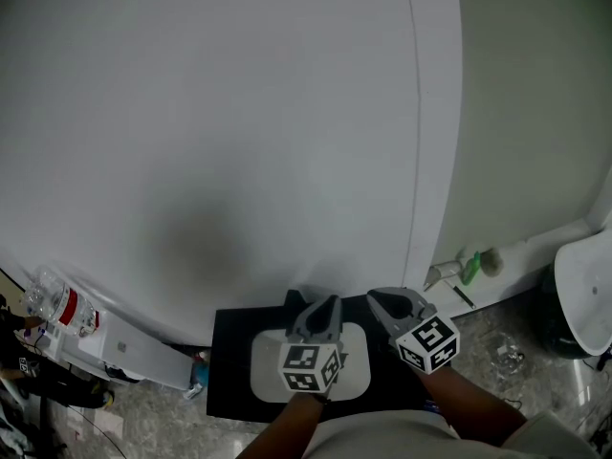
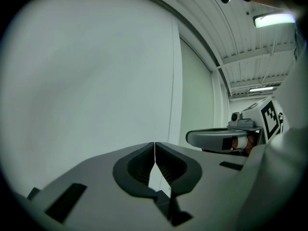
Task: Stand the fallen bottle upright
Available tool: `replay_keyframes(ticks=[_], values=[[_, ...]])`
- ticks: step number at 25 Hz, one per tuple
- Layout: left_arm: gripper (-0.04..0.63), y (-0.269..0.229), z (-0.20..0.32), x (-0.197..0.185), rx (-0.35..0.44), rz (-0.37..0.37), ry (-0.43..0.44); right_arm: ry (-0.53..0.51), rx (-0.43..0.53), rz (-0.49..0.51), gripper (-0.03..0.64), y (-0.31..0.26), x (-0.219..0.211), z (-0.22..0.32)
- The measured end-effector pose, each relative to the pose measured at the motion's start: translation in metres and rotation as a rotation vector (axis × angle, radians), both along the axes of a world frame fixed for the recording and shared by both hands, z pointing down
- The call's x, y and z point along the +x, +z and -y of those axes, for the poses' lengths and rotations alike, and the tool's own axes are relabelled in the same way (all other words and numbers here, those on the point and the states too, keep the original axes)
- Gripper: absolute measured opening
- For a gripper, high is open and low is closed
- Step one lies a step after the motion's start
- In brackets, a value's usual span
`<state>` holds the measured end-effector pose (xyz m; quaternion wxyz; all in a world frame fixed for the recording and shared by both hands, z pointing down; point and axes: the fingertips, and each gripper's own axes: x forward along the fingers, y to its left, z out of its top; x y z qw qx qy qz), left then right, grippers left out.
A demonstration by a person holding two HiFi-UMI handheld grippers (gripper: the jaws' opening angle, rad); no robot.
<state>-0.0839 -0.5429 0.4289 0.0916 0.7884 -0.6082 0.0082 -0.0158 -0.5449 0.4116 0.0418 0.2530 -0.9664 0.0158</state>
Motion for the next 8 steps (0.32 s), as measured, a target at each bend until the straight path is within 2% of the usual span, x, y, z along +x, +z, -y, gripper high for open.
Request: replay_keyframes(ticks=[8], values=[[0.008, -0.0059, -0.0037, 0.0062, 0.016, -0.007, 0.01, -0.002, 0.007, -0.002, 0.0, 0.0017, -0.0007, -0.0035]])
